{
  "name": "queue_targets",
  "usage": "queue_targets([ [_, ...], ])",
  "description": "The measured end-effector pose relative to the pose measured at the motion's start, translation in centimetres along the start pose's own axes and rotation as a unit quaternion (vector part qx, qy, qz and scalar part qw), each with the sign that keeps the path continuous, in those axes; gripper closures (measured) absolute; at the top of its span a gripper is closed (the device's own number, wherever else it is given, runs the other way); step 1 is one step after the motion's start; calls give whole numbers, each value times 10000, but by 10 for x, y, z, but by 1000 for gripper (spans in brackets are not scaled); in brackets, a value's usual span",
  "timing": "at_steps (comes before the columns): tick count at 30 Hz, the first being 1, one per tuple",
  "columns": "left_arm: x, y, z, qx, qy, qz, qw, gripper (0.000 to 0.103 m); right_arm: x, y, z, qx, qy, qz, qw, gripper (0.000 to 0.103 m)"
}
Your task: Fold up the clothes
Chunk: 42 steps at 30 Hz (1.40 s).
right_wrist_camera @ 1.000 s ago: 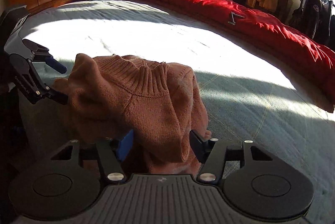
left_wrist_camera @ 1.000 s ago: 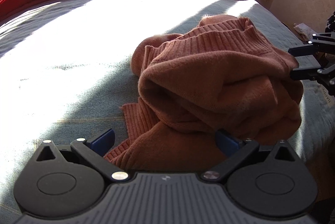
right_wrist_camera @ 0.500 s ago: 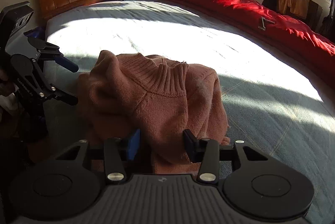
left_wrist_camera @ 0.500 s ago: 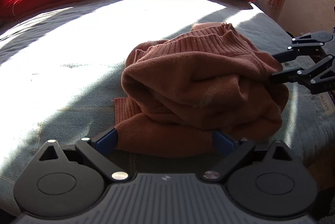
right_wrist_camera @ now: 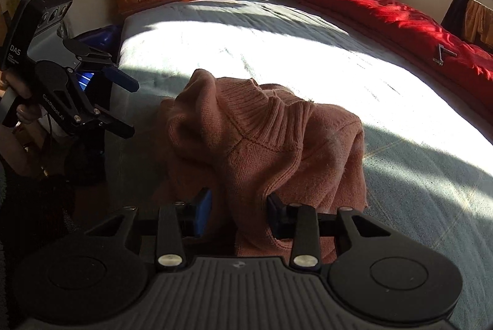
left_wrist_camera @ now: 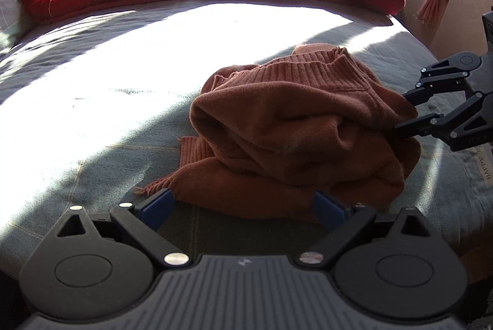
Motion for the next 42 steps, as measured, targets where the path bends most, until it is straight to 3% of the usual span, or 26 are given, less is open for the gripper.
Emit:
queue_targets([
  [7, -3, 4, -5, -173, -179, -96, 9996, 7, -10, -7, 9, 406, 386, 42, 9984, 86],
  [17, -14, -10, 14, 204, -272, -214, 9992, 8, -23, 15, -14, 938, -303, 43, 9951, 87],
  [26, -27, -24, 44, 805, -580, -281, 9947, 8, -63, 7, -43, 1837, -1164, -4, 9761, 87],
  [29, -29, -24, 62, 982, -586, -320, 9929, 8, -77, -6, -54, 2170, -1380, 96, 9663, 87],
  [33, -33, -24, 85, 1247, -562, -372, 9899, 8, -84, -21, -77, 2810, -1694, 428, 9437, 87],
  [39, -41, -28, 113, 1705, -502, -407, 9832, 8, -60, -28, -100, 3582, -2106, 1239, 9011, 87],
  [42, -47, -35, 119, 1902, -545, -383, 9795, 8, -45, -33, -95, 3644, -2289, 1497, 8902, 87],
])
Point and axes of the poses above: each gripper's, at about its wrist camera, not at the fingertips, and y roughly against the way its jaws point, z to its left, x to its underside, the point moved 2 cm from there along -y, roughly the way its jaws point, and after that the axes turned 12 degrees about x, right-handed, at the moved point
